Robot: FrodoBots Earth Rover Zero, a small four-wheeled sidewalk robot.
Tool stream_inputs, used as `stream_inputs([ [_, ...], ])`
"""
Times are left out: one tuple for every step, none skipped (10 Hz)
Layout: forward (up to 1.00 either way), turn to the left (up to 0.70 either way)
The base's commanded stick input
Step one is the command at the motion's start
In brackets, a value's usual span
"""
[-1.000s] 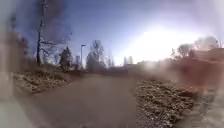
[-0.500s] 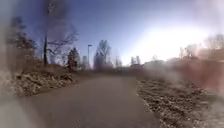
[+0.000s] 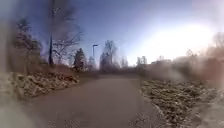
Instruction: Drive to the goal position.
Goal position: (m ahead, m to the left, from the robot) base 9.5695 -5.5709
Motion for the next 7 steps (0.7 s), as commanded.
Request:
stream_inputs([
  [0.7,0.0],
  [0.7,0.0],
  [0.7,0.0],
  [0.7,0.0],
  [0.7,0.0],
  [0.7,0.0],
  [0.7,0.0],
])
